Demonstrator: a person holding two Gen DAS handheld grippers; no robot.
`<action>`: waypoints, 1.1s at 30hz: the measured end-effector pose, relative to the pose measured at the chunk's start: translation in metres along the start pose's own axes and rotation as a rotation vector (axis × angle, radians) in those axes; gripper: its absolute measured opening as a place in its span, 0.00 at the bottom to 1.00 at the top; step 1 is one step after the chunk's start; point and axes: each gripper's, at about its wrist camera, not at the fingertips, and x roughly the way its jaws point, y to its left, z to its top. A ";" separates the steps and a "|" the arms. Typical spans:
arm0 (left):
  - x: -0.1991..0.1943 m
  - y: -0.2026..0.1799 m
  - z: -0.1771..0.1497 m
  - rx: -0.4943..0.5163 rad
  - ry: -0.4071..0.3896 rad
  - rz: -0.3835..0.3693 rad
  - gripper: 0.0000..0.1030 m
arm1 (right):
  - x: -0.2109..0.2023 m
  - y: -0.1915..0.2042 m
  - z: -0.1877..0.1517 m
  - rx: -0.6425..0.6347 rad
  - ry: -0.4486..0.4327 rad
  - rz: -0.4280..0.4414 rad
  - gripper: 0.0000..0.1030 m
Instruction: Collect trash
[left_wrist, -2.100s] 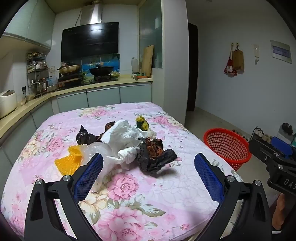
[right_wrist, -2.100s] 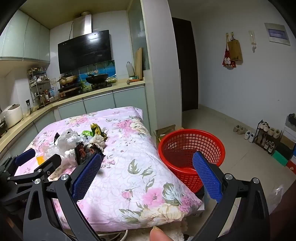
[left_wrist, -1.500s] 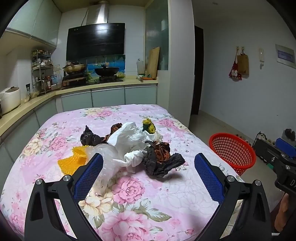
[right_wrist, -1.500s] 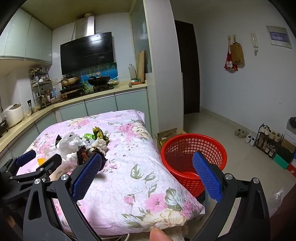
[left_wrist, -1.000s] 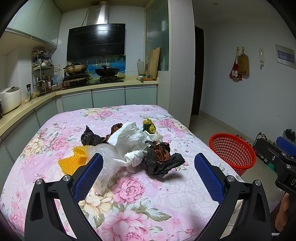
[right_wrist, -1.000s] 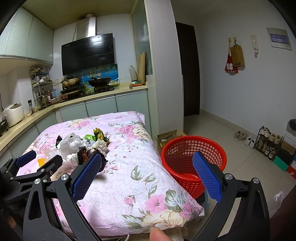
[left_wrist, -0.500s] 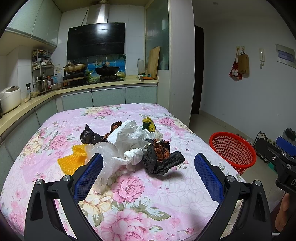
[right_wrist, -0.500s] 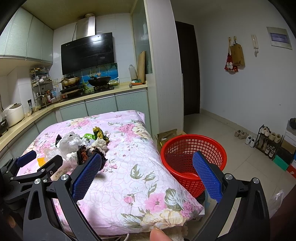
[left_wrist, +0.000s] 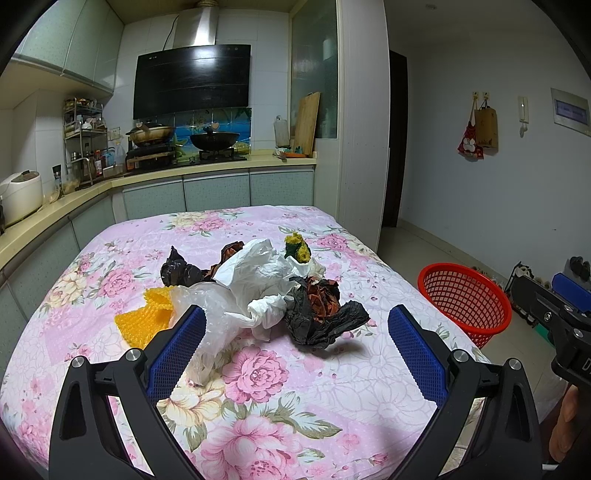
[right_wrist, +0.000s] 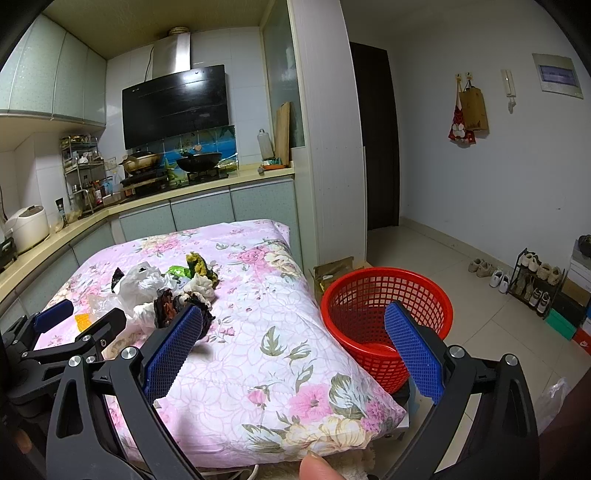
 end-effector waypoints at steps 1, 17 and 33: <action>0.000 0.000 0.000 0.001 0.001 0.000 0.93 | 0.000 0.000 0.000 0.000 0.000 0.000 0.93; 0.000 0.000 -0.001 0.000 0.001 0.000 0.93 | 0.000 0.000 0.000 -0.001 0.000 0.000 0.93; 0.003 0.003 -0.006 -0.008 0.012 0.004 0.93 | 0.001 0.001 -0.008 -0.004 0.004 0.004 0.93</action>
